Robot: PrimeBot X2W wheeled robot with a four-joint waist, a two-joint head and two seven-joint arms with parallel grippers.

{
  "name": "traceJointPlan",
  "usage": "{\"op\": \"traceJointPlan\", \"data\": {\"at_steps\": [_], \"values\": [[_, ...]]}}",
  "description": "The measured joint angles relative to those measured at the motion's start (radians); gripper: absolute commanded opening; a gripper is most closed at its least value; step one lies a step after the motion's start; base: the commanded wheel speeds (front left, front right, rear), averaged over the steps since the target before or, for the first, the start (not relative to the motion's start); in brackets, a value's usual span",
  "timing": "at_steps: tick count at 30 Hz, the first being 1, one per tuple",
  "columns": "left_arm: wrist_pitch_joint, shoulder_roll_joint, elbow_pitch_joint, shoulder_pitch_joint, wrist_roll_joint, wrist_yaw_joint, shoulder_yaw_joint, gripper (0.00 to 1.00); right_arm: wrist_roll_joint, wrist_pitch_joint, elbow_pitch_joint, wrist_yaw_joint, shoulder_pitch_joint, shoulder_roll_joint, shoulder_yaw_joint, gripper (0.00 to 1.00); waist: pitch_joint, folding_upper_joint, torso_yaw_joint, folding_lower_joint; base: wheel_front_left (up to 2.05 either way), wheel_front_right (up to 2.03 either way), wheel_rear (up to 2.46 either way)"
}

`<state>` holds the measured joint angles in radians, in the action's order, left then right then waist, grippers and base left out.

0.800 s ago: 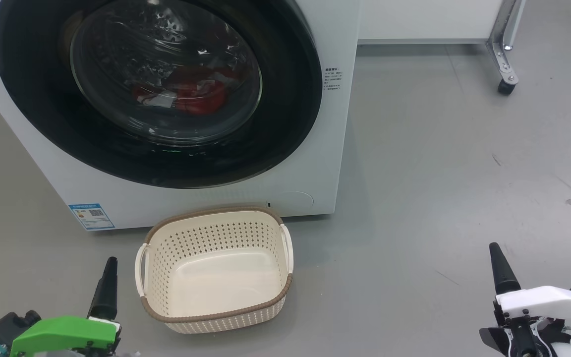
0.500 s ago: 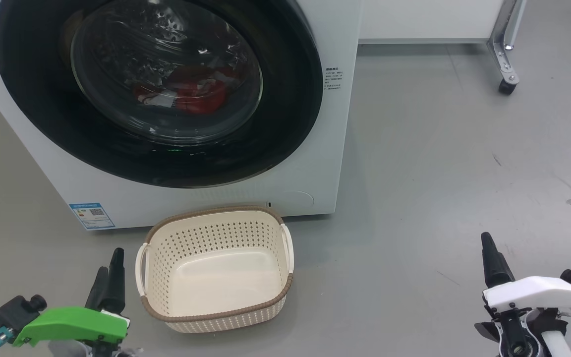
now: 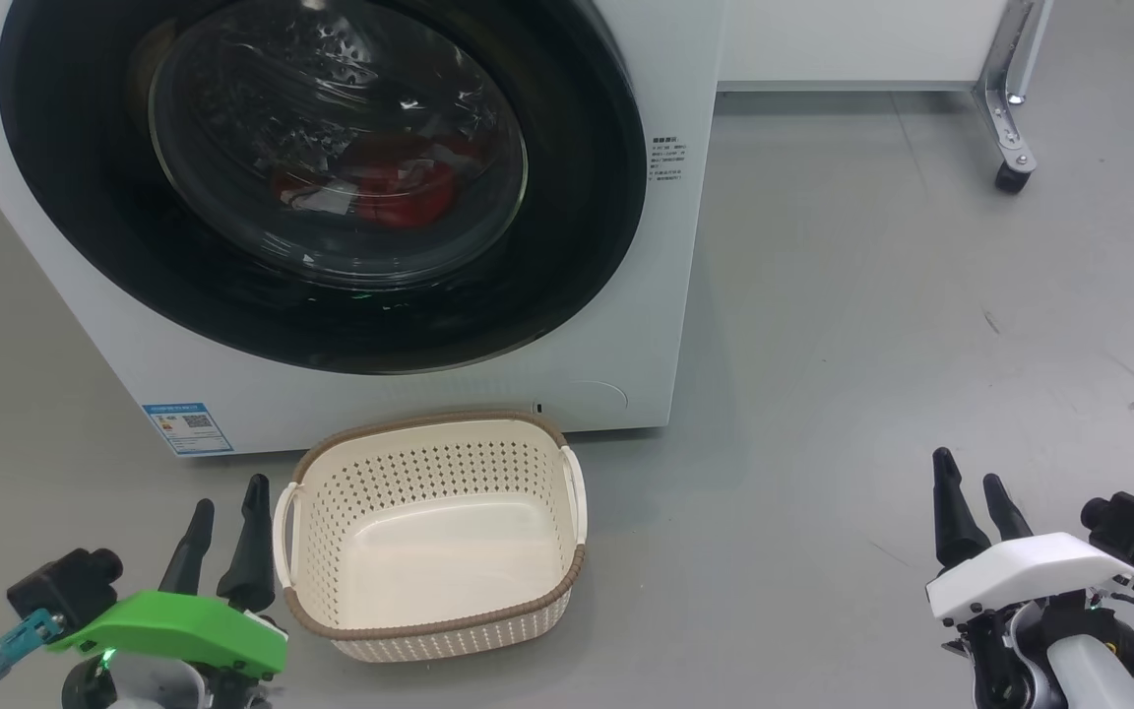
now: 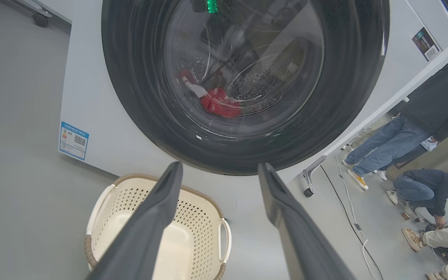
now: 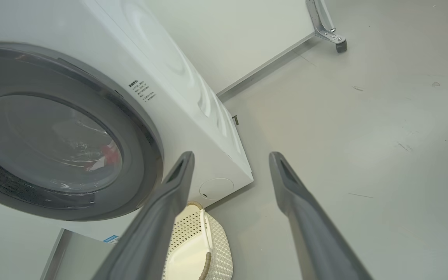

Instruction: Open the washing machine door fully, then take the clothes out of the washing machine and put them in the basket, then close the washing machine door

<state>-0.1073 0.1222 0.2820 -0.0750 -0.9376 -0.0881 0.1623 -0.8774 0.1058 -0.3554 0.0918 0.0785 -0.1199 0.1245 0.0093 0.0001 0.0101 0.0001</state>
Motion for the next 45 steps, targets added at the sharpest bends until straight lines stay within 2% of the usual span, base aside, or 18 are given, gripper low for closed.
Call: {"op": "traceJointPlan", "data": {"at_steps": [9,18,39,45], "values": [[-0.031,0.021,0.002,-0.007,0.170,0.032,0.051,1.00,0.149,0.034,-0.001,-0.023,0.006,-0.005,0.054,1.00,-0.005,0.0000,0.000,0.0000,0.00,0.00,0.00],[-0.063,0.026,0.013,-0.009,0.313,0.063,0.099,1.00,0.275,0.067,-0.014,-0.033,0.016,-0.004,0.090,1.00,-0.008,0.0000,0.000,0.0000,0.00,0.00,0.00],[-0.137,0.019,0.077,-0.033,0.493,0.105,0.129,1.00,0.513,0.138,-0.043,-0.052,0.038,0.001,0.121,1.00,-0.009,0.0000,0.009,0.0000,0.00,0.00,0.00],[-0.142,0.016,0.093,-0.049,0.502,0.113,0.126,1.00,0.527,0.142,-0.048,-0.059,0.038,0.007,0.114,1.00,-0.008,0.0000,0.009,0.0000,0.00,0.00,0.00]]}}
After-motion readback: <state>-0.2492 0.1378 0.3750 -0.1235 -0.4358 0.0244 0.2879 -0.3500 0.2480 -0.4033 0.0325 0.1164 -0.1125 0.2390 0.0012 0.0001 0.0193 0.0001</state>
